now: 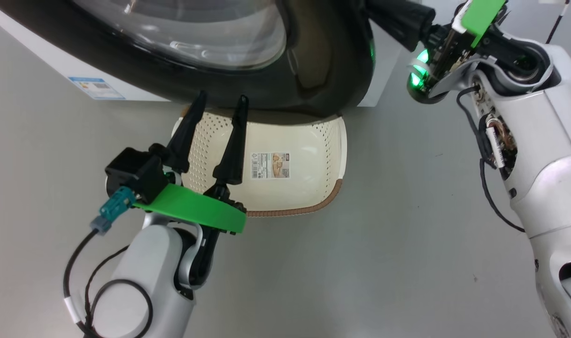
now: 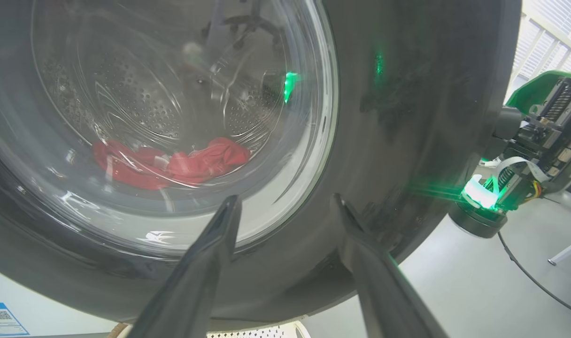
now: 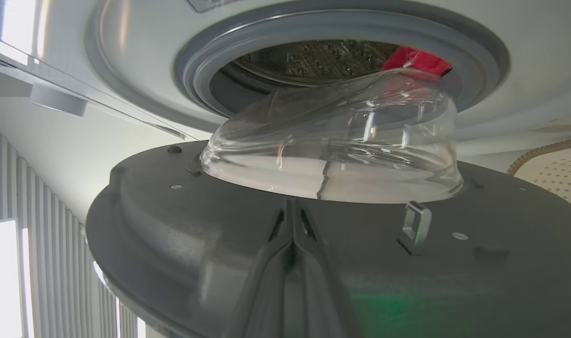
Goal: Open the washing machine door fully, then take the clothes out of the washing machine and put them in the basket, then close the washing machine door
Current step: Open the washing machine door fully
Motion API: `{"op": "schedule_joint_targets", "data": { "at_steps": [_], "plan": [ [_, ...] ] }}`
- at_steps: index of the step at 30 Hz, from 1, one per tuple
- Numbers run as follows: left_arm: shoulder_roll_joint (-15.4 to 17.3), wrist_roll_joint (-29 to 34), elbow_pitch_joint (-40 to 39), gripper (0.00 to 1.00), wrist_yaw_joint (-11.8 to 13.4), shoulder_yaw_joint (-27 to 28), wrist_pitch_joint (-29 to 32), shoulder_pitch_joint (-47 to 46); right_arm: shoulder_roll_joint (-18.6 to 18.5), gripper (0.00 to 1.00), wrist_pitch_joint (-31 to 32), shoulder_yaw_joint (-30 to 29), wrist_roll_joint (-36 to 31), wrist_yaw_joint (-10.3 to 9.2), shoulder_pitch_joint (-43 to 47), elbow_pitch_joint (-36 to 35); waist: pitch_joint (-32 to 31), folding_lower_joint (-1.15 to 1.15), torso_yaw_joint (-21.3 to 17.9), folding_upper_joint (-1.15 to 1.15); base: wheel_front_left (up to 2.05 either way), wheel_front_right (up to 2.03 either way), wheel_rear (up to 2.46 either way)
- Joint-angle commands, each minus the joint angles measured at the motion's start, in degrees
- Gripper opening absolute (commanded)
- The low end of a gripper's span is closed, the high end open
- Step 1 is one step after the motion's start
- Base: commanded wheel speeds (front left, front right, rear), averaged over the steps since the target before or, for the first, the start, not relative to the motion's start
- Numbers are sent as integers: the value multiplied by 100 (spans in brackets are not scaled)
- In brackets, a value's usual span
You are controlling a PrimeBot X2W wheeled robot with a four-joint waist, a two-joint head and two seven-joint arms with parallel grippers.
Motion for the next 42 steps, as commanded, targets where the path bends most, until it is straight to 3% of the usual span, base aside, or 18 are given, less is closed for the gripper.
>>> {"op": "schedule_joint_targets", "data": {
  "at_steps": [1,11,12,13,15,26,35,42],
  "plan": [
    [144,43,-107,100,-48,202,-32,123,200,0,6,107,68,6,84,-218,-69,0,-53,0,0,0,0],
    [143,108,-66,100,-115,343,-33,193,201,0,-442,462,336,6,222,-373,-91,0,-180,0,0,0,0],
    [143,107,-68,100,-117,354,-33,194,201,29,-520,471,304,6,214,-385,-77,0,-191,0,0,0,0],
    [143,105,-71,100,-117,364,-33,192,201,69,-596,470,287,6,212,-400,-65,0,-201,0,0,0,0],
    [143,109,-77,100,-116,387,-33,189,201,99,-725,451,237,6,221,-477,-46,0,-225,0,0,0,0],
    [143,286,-210,100,-79,480,-33,306,6,100,-2189,11,-779,6,778,-1269,-46,0,-331,0,0,0,0],
    [143,332,-307,100,-66,620,-33,483,-177,100,-3326,58,-1703,6,1566,-2387,-57,0,-442,0,0,0,0],
    [143,342,-388,100,-53,651,-33,587,-547,100,-4479,423,-2981,6,2171,-3048,-81,0,-472,0,0,0,0]
  ]
}}
